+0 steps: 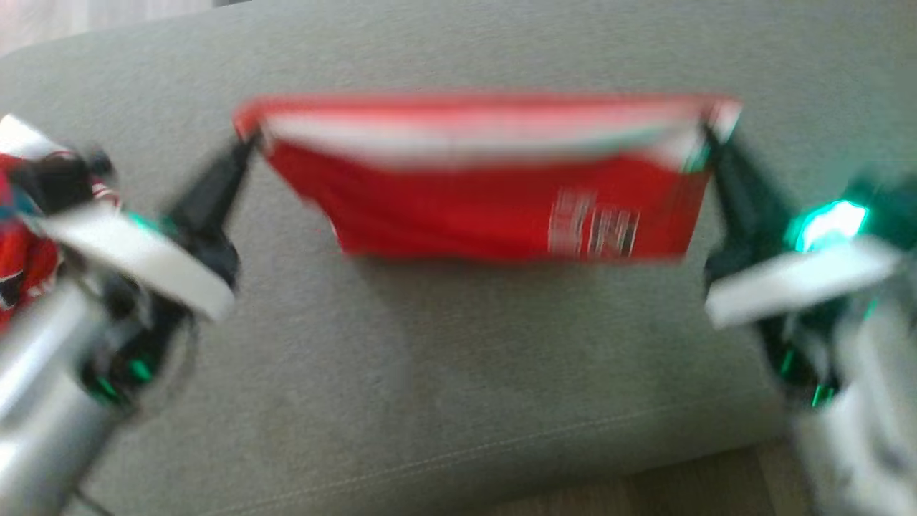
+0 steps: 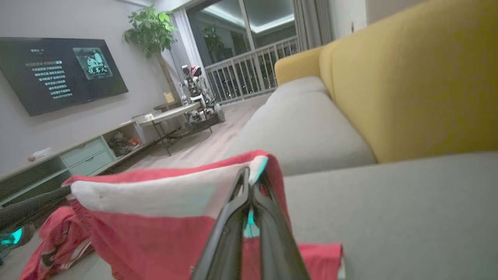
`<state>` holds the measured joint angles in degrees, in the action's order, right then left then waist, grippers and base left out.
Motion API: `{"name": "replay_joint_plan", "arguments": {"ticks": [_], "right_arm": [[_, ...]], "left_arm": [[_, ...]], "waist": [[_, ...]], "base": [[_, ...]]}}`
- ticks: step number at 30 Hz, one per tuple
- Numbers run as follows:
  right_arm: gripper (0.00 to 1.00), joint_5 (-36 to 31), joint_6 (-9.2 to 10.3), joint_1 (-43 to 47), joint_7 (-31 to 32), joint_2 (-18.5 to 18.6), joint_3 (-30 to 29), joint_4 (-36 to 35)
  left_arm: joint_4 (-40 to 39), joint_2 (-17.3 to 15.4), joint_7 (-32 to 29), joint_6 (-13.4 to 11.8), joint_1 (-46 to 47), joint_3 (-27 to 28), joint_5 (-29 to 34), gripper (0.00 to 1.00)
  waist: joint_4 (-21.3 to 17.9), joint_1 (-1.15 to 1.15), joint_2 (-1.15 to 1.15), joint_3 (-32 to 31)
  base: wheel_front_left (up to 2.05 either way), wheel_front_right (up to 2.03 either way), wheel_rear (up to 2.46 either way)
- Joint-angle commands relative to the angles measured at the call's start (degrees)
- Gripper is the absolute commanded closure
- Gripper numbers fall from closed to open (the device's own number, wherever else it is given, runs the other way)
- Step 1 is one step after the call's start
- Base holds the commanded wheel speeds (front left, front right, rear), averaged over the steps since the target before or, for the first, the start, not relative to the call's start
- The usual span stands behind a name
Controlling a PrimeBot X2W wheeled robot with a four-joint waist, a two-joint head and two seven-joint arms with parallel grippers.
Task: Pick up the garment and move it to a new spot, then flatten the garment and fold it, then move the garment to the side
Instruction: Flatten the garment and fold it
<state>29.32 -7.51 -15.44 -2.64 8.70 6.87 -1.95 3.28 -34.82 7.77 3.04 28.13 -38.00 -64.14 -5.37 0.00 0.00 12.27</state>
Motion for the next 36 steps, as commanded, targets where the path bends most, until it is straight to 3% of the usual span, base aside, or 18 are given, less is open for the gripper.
{"name": "replay_joint_plan", "arguments": {"ticks": [1,8,13,17,22,25,29,36], "right_arm": [[1.0,0.64,0.02,-6.48,2.03,0.07,0.02,-2.23],[1.0,-3.45,0.02,-31.38,10.02,-1.75,-3.97,9.29],[1.0,-8.81,0.02,-48.98,9.51,0.33,-3.23,19.31],[1.0,-12.99,0.02,-60.39,3.21,1.43,-3.94,26.63],[1.0,-17.41,0.02,-70.45,-7.81,1.76,-4.74,33.45],[1.0,-18.84,0.02,-73.4,-11.29,1.55,-5.27,34.86],[1.0,-18.2,0.02,-70.16,-12.22,0.42,-2.36,34.6],[1.0,-12.37,0.02,-53.93,-10.46,0.86,7.32,35.36]], "left_arm": [[-2.5,-3.55,-1.34,0.15,6.32,4.13,-0.59,1.0],[-1.51,-4.96,-11.19,-0.51,21.45,5.72,-1.33,1.0],[4.78,-3.02,-15.85,1.25,36.87,3.07,5.16,1.0],[12.69,-0.35,-13.59,2.6,49.05,-0.07,14.76,1.0],[23.11,2.21,-2.47,2.77,61.39,-2.84,27.99,1.0],[27.53,3.66,5.09,1.6,65.5,-3.29,33.4,1.0],[28.1,5.32,7.14,2.09,63.32,-2.52,36.18,1.0],[17.91,5.45,7.21,4.09,43.67,0.76,37.81,1.0]], "waist": [[-1.43,0.0,0.0,-0.47],[-3.45,0.0,0.0,3.55],[-3.06,0.0,0.0,10.66],[-2.83,0.0,0.0,15.83],[-2.71,0.0,0.0,20.74],[-2.35,0.0,0.0,23.06],[-1.87,0.0,0.0,24.64],[-1.16,0.0,0.0,22.6]], "base": [[0.0,0.0,0.0],[0.0,0.0,0.0],[0.0,0.0,0.0],[0.0,0.0,0.0],[0.0,0.0,0.0],[0.0,0.0,0.0],[0.0,0.0,0.0],[0.0,0.0,0.0]]}}
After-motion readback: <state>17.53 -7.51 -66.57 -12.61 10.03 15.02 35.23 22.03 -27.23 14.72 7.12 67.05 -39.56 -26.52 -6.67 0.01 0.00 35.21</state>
